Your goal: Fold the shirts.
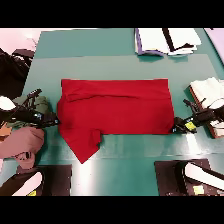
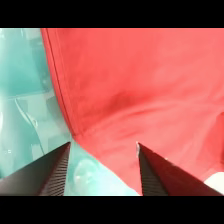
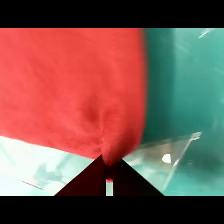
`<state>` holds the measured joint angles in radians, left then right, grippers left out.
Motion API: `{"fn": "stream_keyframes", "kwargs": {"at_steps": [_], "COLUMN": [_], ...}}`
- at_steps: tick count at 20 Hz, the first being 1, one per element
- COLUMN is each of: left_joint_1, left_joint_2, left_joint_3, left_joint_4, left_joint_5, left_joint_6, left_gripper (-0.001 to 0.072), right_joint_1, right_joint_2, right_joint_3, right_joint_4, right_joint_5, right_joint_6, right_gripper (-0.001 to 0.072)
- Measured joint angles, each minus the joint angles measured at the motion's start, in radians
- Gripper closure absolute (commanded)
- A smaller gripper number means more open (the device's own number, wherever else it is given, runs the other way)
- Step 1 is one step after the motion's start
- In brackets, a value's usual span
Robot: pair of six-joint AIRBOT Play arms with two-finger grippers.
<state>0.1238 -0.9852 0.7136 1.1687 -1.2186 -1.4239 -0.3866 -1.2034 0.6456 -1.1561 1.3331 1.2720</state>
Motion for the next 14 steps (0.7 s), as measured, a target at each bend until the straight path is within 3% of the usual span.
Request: {"fn": "stream_keyframes", "kwargs": {"at_steps": [8, 14], "left_joint_1": [0.0, -0.095], "left_joint_2": [0.134, 0.151], "left_joint_3": [-0.204, -0.314], "left_joint_4": [-0.055, -0.161], "left_joint_5": [-0.015, 0.115], "left_joint_6": [-0.049, -0.069], "left_gripper": [0.0209, 0.0209], "right_joint_1": [0.157, 0.207], "right_joint_2": [0.005, 0.005], "right_joint_3": [0.092, 0.105], "right_joint_4": [0.0, 0.002], "right_joint_5": [-0.008, -0.016], "right_joint_6": [0.0, 0.001], "right_gripper": [0.0692, 0.0692]}}
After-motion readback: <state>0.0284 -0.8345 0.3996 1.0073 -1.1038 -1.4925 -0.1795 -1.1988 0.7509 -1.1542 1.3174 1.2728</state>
